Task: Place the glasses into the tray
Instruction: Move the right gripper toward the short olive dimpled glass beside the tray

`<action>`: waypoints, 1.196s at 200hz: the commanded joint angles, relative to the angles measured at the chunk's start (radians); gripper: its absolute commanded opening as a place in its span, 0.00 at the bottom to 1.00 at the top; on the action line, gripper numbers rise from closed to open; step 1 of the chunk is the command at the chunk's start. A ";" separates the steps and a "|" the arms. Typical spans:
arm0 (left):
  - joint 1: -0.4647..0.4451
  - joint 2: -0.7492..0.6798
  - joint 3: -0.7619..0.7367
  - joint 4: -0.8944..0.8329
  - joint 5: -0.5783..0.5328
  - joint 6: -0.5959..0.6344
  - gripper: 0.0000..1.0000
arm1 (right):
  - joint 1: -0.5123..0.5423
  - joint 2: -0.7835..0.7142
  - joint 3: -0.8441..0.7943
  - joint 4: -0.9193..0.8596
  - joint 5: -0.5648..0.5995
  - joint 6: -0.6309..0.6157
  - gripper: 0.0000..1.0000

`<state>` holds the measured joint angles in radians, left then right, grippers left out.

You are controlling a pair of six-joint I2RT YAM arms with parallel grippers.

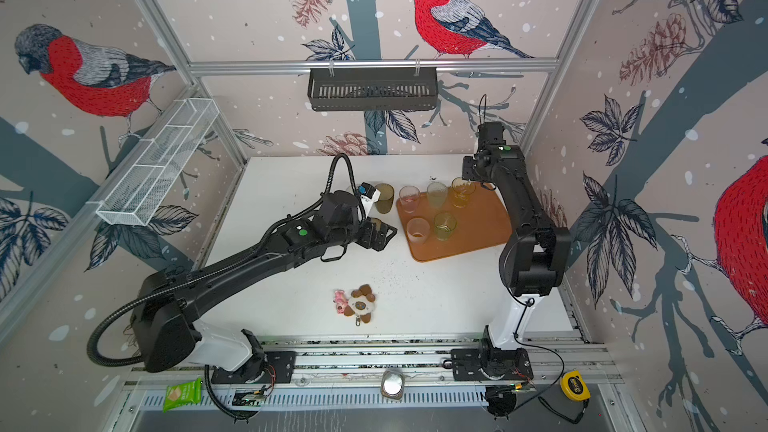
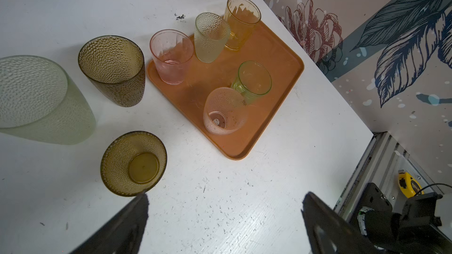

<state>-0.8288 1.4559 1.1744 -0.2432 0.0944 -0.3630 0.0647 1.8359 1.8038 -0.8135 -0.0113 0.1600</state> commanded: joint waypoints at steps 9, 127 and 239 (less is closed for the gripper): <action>-0.001 0.025 0.026 0.056 0.013 -0.027 0.98 | 0.048 -0.036 -0.012 -0.008 -0.007 0.028 0.54; 0.000 0.146 0.186 -0.097 -0.059 -0.099 0.98 | 0.205 -0.213 -0.240 0.139 -0.142 0.067 0.57; 0.088 0.060 0.077 -0.030 0.027 -0.056 0.98 | 0.301 -0.298 -0.335 0.126 -0.072 0.185 0.65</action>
<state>-0.7643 1.5543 1.2858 -0.3302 0.1017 -0.4450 0.3367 1.5490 1.4624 -0.6800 -0.1181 0.2943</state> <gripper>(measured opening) 0.977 0.645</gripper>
